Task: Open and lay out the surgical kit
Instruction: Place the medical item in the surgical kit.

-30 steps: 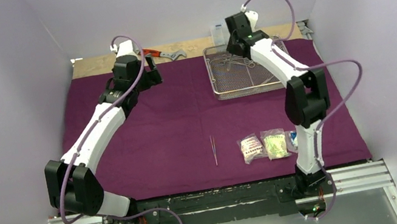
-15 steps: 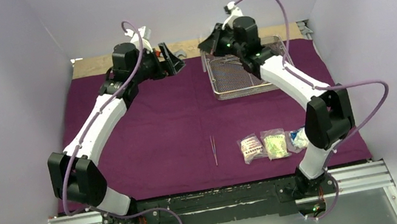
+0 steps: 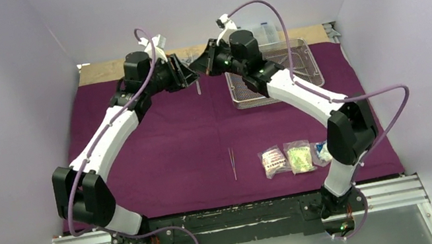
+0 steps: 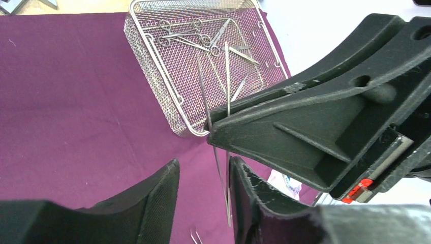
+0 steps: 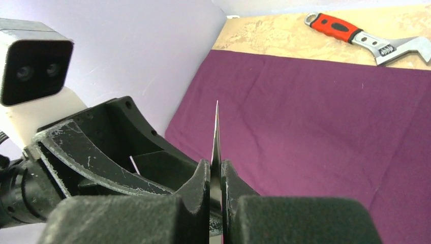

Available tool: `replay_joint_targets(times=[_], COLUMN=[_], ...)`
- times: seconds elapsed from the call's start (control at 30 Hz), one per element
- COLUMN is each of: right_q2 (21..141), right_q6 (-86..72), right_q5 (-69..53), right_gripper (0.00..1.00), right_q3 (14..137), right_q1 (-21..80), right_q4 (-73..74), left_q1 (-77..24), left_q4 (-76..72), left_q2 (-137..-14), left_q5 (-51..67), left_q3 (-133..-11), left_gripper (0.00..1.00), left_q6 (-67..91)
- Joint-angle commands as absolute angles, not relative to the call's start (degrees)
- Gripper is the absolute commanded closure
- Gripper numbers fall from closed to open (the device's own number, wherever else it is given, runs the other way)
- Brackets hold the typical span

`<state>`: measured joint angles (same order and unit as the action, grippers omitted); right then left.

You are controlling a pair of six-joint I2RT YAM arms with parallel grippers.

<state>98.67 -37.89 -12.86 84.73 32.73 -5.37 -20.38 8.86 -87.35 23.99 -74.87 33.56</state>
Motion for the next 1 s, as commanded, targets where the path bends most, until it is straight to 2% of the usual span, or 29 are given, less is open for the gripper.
replay_joint_targets(times=[0.0, 0.13, 0.2, 0.27, 0.4, 0.57, 0.73, 0.97], right_q2=[99.4, 100.3, 100.7, 101.3, 102.5, 102.3, 100.5, 96.0], right_q6=[-39.4, -40.0, -40.3, -40.5, -41.1, -41.6, -43.0, -49.2], right_q5=[-12.4, -13.1, -13.6, -14.0, -11.0, -7.7, -2.3, 7.8], right_gripper=[1.00, 1.00, 1.00, 0.98, 0.63, 0.40, 0.33, 0.36], right_q3=[87.8, 88.5, 88.9, 89.8, 92.0, 92.3, 91.4, 85.7], right_q1=[33.1, 33.1, 33.1, 33.2, 33.2, 33.0, 32.6, 29.0], right_q4=[-5.7, -4.9, -4.3, -3.0, 3.0, 7.4, 10.4, 23.6], left_q1=[-20.3, -20.3, -20.3, -20.3, -20.3, -20.4, -21.0, -31.8], left_q4=[7.2, 7.0, 6.7, 6.8, 7.5, 9.8, 13.2, 27.2], left_q2=[-84.5, -84.9, -85.3, -85.7, -85.8, -85.7, -86.0, -89.6], left_q5=[22.8, 22.5, 23.1, 23.2, 21.7, 19.8, 16.1, -1.1], left_q3=[-74.3, -74.3, -74.3, -74.2, -73.0, -71.3, -69.4, -69.3], left_gripper=[0.67, 0.84, 0.99, 1.00, 1.00, 1.00, 1.00, 1.00], left_q6=[34.2, 34.5, 34.5, 34.5, 34.0, 32.3, 30.5, 29.9])
